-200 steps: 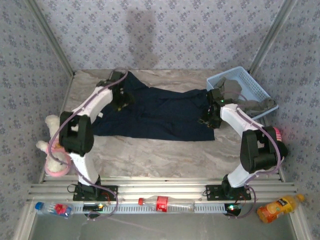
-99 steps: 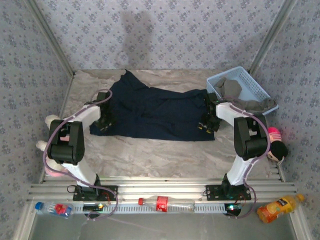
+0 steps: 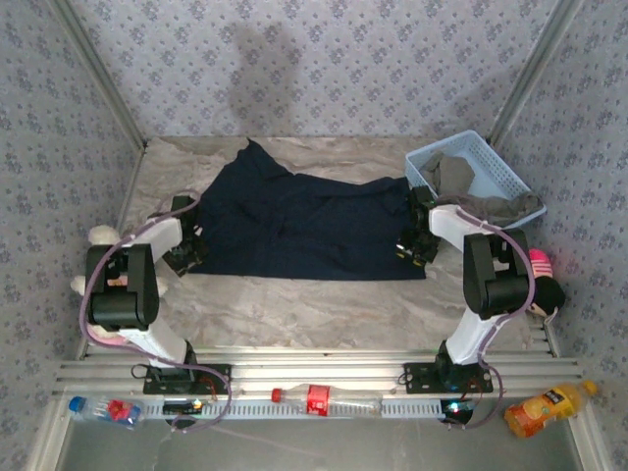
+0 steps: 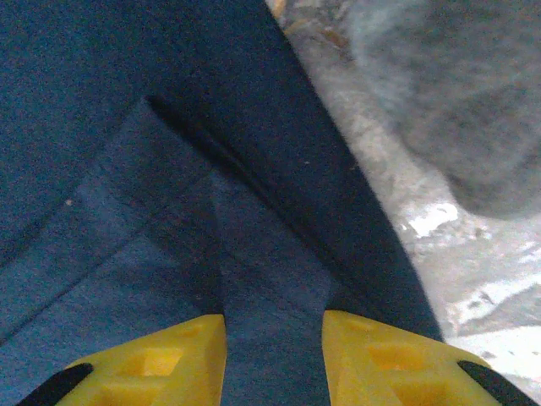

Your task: Fold and stack the mixed laundry pile

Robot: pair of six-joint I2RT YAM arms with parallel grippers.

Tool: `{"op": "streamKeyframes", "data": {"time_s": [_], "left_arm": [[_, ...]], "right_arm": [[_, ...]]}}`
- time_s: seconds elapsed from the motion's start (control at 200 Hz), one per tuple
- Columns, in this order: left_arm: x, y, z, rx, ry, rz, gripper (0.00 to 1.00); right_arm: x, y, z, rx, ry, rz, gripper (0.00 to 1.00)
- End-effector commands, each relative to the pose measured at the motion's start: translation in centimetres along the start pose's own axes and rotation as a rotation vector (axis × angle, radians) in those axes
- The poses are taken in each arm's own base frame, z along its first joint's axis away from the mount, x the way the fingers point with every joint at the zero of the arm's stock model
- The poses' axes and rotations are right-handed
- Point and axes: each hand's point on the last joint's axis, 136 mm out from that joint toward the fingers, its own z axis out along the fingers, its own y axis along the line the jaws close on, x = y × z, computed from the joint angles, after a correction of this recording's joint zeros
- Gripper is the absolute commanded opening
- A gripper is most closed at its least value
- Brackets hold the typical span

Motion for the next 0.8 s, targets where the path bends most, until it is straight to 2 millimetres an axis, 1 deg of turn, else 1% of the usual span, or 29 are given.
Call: {"op": "streamKeyframes", "data": {"time_s": [0.0, 0.075, 0.095, 0.105, 0.13, 0.14, 0.15, 0.175, 0.235, 0.27, 0.325, 0.345, 0.355, 0.37, 0.47, 0.52, 0.61, 0.69, 0.76, 0.784, 0.799], "left_arm": [[-1.1, -2.0, -3.3, 0.112, -0.025, 0.032, 0.48], [-1.5, -5.1, -5.9, 0.228, -0.051, 0.071, 0.47], [-1.3, -6.0, -6.5, 0.259, -0.048, 0.086, 0.47], [-1.5, -6.8, -6.9, 0.289, -0.06, 0.091, 0.47], [-1.4, -7.9, -7.5, 0.326, -0.067, 0.1, 0.45], [-1.4, -8.3, -7.7, 0.337, -0.068, 0.103, 0.44], [-1.3, -8.7, -7.9, 0.345, -0.07, 0.105, 0.43], [-1.0, -9.6, -8.2, 0.37, -0.068, 0.113, 0.4], [-0.2, -11.6, -8.4, 0.421, -0.051, 0.12, 0.3], [0.3, -12.6, -8.0, 0.439, -0.038, 0.122, 0.2], [1.2, -13.9, -7.2, 0.454, -0.013, 0.131, 0.09], [1.6, -14.3, -6.8, 0.452, -0.003, 0.135, 0.02], [1.8, -14.5, -6.6, 0.451, 0.0, 0.138, 0.0], [2.0, -14.7, -6.3, 0.447, 0.006, 0.143, 0.0], [3.5, -15.4, -4.2, 0.413, 0.041, 0.16, 0.0], [3.9, -15.2, -3.3, 0.385, 0.046, 0.163, 0.0], [4.5, -14.5, -2.1, 0.349, 0.053, 0.167, 0.0], [5.2, -13.4, -1.5, 0.31, 0.069, 0.177, 0.0], [6.2, -11.6, -1.0, 0.259, 0.092, 0.184, 0.0], [6.6, -10.8, -0.9, 0.239, 0.1, 0.186, 0.0], [6.9, -10.2, -0.8, 0.226, 0.104, 0.185, 0.0]], "right_arm": [[-0.7, 1.0, -3.1, -0.004, -0.061, -0.053, 0.38], [-0.6, 3.3, -4.6, -0.06, -0.08, -0.093, 0.38], [-0.6, 4.0, -4.9, -0.075, -0.085, -0.141, 0.38], [-0.6, 4.4, -5.0, -0.083, -0.087, -0.152, 0.38], [-0.1, 5.0, -4.9, -0.092, -0.079, -0.177, 0.37], [-0.5, 5.8, -5.6, -0.108, -0.097, -0.185, 0.37], [-0.6, 6.1, -5.8, -0.114, -0.103, -0.19, 0.37], [-0.3, 7.0, -6.0, -0.122, -0.106, -0.215, 0.37], [0.2, 8.9, -6.1, -0.144, -0.112, -0.26, 0.37], [0.6, 9.9, -5.8, -0.152, -0.115, -0.283, 0.37], [1.4, 11.3, -5.1, -0.166, -0.098, -0.311, 0.37], [1.8, 11.8, -4.8, -0.174, -0.087, -0.321, 0.36], [1.9, 12.0, -4.7, -0.179, -0.086, -0.326, 0.37], [2.1, 12.3, -4.4, -0.181, -0.078, -0.331, 0.36], [3.1, 13.2, -2.4, -0.163, -0.048, -0.363, 0.36], [3.5, 13.1, -1.3, -0.147, -0.03, -0.369, 0.35], [4.0, 12.5, 0.4, -0.112, -0.002, -0.37, 0.35], [4.8, 11.6, 1.4, -0.079, 0.02, -0.376, 0.35], [5.7, 10.6, 1.9, -0.052, 0.033, -0.385, 0.35], [5.9, 10.6, 1.7, -0.051, 0.03, -0.389, 0.35], [6.6, 9.6, 2.3, -0.03, 0.048, -0.395, 0.35]]}}
